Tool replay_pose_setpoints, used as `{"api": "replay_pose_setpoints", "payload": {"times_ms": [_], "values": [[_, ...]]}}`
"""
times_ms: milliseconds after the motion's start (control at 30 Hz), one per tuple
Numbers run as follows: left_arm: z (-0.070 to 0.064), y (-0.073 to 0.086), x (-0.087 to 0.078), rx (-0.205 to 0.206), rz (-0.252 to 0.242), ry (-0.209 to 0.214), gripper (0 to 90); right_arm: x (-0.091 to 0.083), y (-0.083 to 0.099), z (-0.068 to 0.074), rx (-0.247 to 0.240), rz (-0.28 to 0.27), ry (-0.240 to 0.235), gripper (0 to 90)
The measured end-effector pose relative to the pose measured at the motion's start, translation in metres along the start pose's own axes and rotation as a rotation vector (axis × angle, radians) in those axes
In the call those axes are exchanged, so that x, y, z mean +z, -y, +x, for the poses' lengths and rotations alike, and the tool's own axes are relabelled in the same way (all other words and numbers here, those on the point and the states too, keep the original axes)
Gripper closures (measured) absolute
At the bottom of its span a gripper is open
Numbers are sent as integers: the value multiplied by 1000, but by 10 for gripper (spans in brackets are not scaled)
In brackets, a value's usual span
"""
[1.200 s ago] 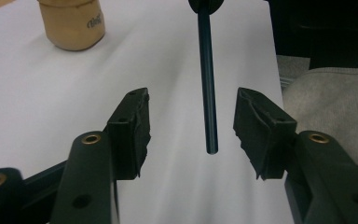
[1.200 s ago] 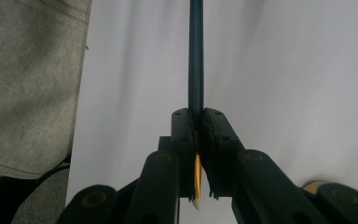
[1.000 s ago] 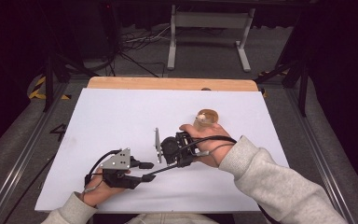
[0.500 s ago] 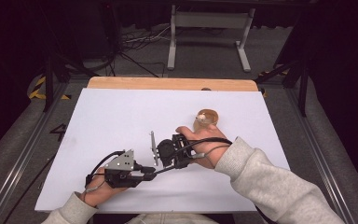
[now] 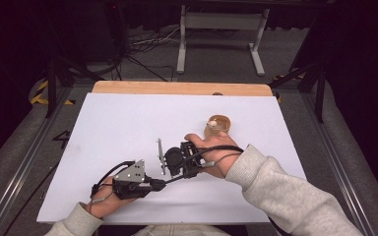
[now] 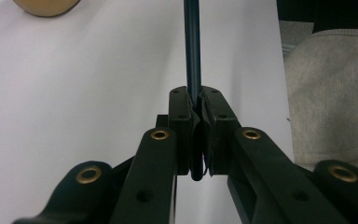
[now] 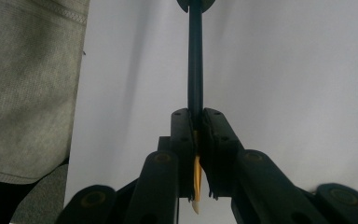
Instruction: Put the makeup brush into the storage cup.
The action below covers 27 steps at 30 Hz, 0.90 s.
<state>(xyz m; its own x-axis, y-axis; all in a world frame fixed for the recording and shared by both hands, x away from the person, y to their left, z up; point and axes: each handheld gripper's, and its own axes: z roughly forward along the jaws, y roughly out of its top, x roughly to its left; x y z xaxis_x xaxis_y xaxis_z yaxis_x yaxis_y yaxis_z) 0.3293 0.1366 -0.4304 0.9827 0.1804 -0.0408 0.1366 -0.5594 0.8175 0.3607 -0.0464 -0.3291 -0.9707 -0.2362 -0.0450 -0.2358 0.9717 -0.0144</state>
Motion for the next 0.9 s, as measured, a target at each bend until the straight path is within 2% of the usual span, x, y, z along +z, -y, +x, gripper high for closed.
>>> {"api": "replay_pose_setpoints", "payload": {"times_ms": [200,300,600,800,900], "values": [[-1,0,2,7,16,-10,839,1,0,-1,1,-2,-6,834],[-3,-1,3,25,34,-18,841,1,0,-1,7,-3,-10,834],[-2,0,2,16,33,-23,845,1,0,-1,7,-9,-9,833],[-1,1,1,3,18,-13,849,0,6,-1,27,-56,-5,824],[0,2,1,-2,5,-12,849,-1,11,-1,60,-91,-8,773]]}}
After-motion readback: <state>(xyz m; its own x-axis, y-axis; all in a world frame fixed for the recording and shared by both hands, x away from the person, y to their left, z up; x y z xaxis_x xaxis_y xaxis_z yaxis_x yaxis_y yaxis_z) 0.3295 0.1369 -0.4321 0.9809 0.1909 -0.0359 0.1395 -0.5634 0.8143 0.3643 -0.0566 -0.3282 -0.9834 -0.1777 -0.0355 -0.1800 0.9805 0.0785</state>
